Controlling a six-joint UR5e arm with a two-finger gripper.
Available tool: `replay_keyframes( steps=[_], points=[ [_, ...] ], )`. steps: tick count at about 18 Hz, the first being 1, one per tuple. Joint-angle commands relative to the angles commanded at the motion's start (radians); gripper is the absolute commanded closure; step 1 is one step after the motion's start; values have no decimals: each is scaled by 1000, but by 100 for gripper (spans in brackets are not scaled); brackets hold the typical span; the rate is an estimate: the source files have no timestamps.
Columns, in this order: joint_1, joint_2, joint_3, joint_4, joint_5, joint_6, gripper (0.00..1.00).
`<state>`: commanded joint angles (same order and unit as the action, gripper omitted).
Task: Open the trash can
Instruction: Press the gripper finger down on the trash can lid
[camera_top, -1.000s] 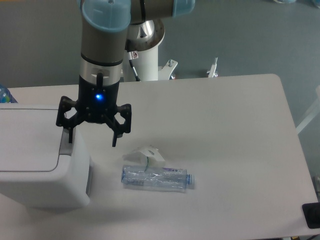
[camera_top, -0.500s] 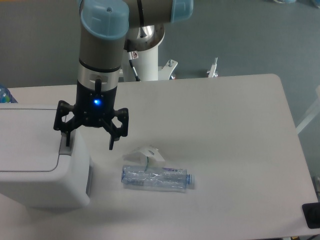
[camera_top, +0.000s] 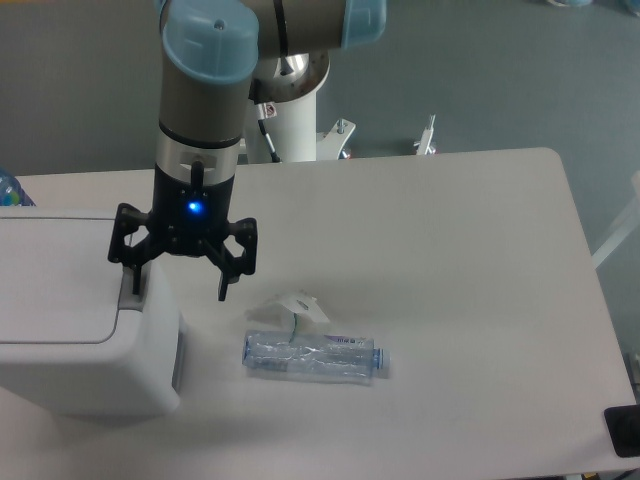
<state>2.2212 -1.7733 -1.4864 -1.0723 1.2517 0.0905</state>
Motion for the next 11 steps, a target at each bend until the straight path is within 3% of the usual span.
replay_keyframes(
  steps=[11],
  points=[
    [0,-6,0,2,0,-2,0]
  ],
)
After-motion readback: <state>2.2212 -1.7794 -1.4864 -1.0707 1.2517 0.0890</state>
